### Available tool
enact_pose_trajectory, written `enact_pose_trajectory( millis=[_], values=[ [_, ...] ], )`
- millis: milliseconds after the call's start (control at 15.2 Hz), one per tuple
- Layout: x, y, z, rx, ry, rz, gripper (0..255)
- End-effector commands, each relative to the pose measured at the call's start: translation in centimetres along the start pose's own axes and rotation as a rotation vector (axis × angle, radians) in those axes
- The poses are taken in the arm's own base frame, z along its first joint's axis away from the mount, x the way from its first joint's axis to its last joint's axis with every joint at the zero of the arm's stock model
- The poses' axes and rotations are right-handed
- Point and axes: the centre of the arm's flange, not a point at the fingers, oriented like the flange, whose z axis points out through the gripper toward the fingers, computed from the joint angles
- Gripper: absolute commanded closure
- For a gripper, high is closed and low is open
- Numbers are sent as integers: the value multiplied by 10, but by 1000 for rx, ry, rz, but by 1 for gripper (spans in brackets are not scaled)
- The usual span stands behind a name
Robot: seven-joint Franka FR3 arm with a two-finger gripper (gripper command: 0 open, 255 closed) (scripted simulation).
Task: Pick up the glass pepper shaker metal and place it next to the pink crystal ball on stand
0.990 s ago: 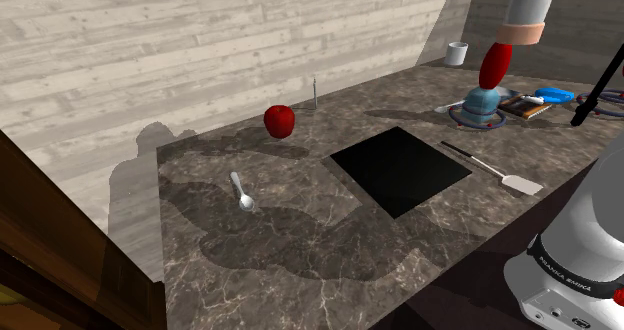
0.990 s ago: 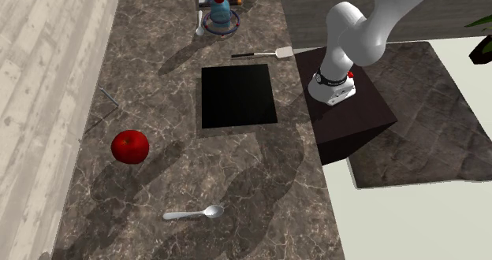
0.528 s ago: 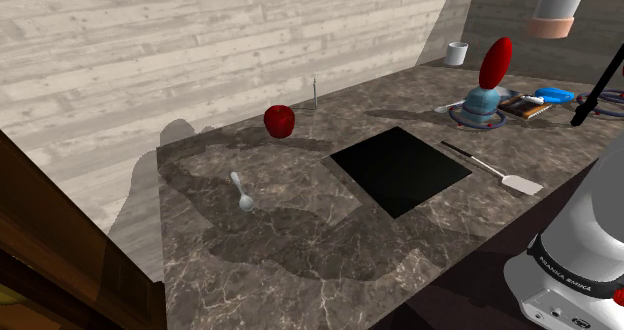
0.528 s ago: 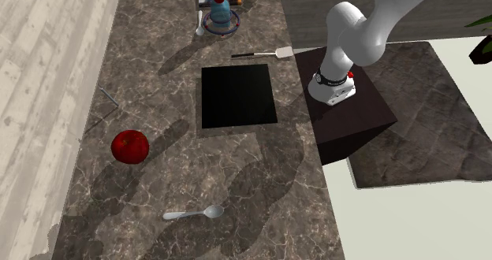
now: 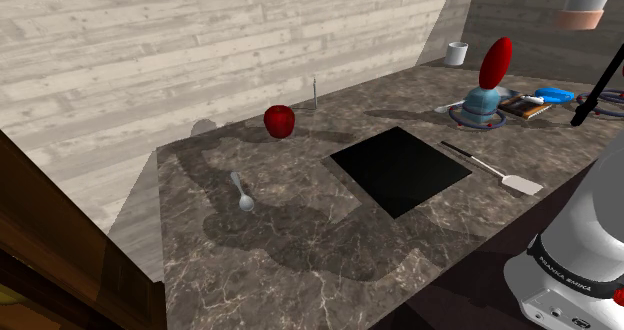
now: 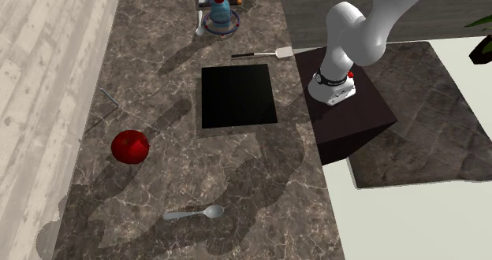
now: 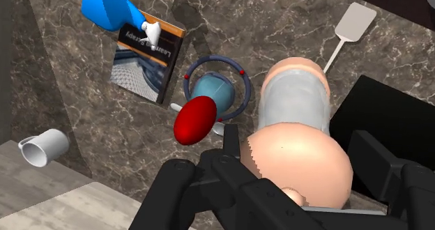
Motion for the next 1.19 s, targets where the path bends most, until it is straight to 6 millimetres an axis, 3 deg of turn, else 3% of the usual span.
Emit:
enact_pose_trajectory(
  millis=[0,528,1122],
  values=[
    [-14,24,3,-1,0,-1,255],
    [-62,119,18,-1,0,-1,255],
    [-64,111,64,-1,0,-1,255]
  ],
)
